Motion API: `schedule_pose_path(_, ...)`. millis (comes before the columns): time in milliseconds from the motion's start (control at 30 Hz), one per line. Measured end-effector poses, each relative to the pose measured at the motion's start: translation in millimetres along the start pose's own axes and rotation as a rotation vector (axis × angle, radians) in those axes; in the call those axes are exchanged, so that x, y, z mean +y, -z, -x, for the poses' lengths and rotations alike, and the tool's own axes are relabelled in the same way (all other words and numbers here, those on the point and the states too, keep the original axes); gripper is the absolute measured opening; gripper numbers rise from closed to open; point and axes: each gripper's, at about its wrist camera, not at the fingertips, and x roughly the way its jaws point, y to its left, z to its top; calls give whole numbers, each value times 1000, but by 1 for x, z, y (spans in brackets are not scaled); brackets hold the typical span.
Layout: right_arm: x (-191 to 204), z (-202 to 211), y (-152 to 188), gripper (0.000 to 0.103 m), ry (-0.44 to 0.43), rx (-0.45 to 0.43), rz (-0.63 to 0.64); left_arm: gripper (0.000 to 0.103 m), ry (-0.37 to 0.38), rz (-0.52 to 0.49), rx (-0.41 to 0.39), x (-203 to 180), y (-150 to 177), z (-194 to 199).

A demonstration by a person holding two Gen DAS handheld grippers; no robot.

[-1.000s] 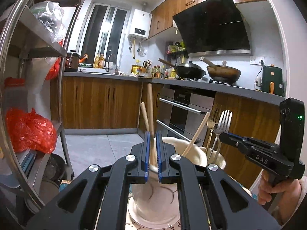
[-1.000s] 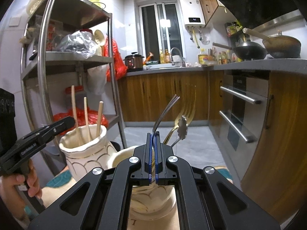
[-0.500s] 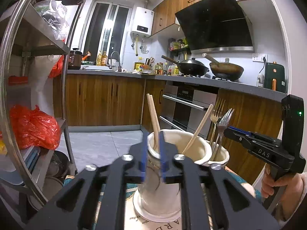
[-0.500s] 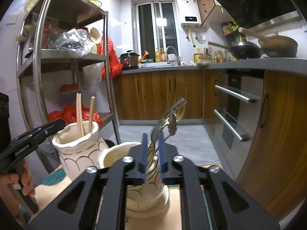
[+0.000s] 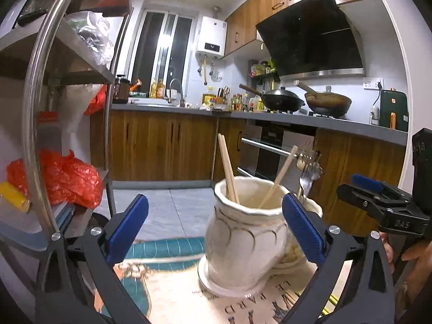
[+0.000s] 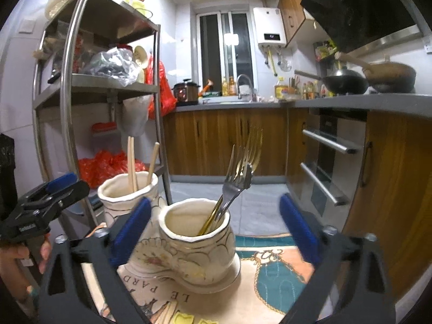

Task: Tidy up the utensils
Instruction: 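Move both open tools back over the yellow spoons and chopsticks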

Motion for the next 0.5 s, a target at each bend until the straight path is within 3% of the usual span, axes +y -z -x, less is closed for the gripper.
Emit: schedule_pose_path(500,-3,33,27,98,47,34,-32,97,-11,-41,50,-20,17,40)
